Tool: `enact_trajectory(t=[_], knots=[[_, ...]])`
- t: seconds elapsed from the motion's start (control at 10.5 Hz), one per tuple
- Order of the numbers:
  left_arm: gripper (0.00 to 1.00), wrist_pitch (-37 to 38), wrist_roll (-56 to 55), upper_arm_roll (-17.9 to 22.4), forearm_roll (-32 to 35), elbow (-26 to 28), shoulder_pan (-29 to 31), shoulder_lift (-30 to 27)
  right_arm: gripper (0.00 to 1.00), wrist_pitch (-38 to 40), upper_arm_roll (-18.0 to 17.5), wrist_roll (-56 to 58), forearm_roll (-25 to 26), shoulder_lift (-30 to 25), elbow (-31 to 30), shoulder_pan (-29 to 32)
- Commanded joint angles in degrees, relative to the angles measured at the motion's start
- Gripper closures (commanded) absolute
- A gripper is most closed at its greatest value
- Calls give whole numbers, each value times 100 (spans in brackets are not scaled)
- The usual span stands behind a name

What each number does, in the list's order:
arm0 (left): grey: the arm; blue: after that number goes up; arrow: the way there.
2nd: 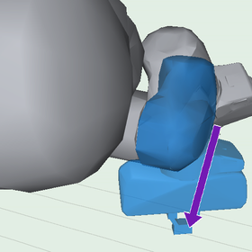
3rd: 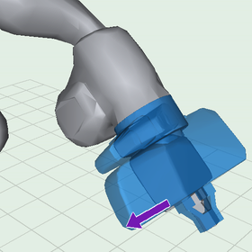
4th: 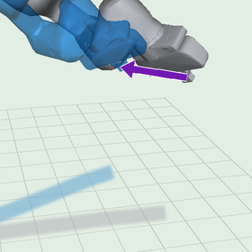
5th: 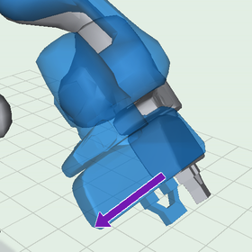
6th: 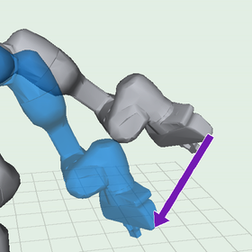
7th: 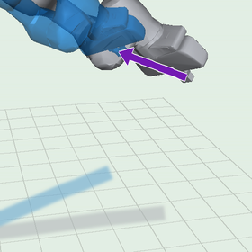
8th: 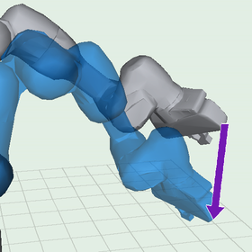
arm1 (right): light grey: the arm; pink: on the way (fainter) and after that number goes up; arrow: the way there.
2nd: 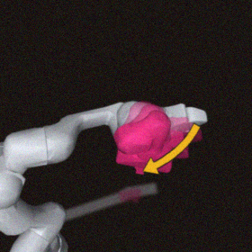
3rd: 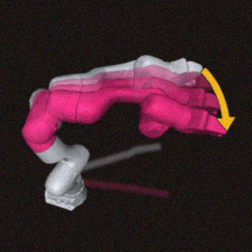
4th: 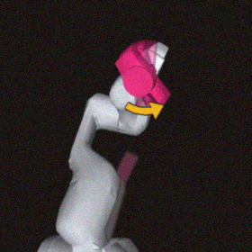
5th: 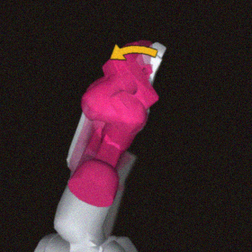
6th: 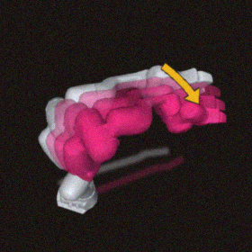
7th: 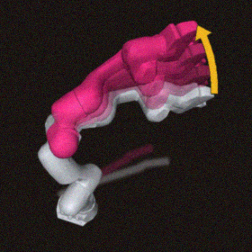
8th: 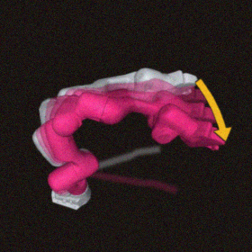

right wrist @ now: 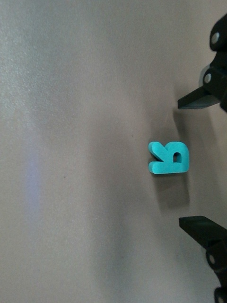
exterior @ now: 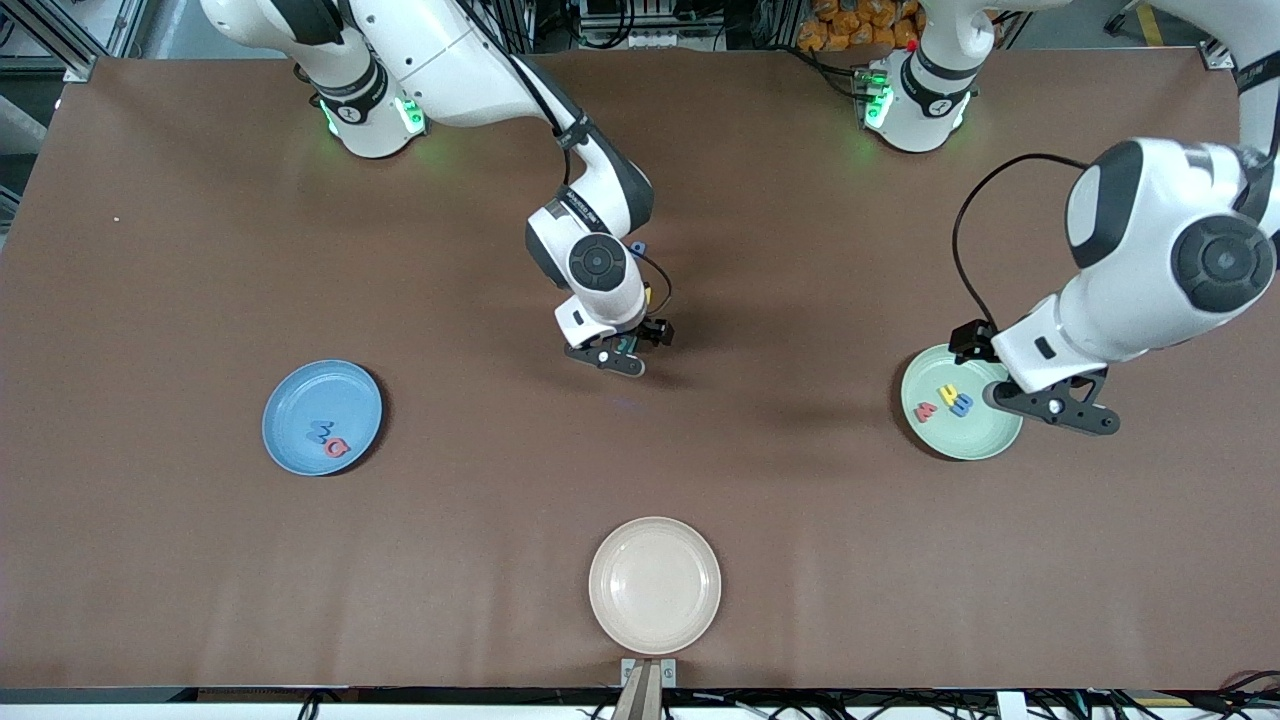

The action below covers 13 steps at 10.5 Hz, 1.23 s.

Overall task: Sort uppercase to blue plate, lowercase to green plate
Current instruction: 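Release the W on the green plate while the right gripper lowers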

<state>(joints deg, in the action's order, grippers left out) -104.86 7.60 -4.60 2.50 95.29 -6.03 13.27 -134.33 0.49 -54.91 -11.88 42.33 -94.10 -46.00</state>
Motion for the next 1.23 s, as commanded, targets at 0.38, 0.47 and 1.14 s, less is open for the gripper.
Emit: enact_trajectory(t=[0.38, 0.47, 1.14], knots=[[0, 80, -40, -112, -100, -292, -100, -448, 0, 12, 57, -143, 116, 205, 164, -49], [0, 80, -40, -112, -100, -300, -100, -456, 0, 21, 57, -143, 116, 205, 164, -49], [0, 80, -40, -182, -100, -283, -92, -562, 100, 21, 57, -134, 203, 196, 234, -6]])
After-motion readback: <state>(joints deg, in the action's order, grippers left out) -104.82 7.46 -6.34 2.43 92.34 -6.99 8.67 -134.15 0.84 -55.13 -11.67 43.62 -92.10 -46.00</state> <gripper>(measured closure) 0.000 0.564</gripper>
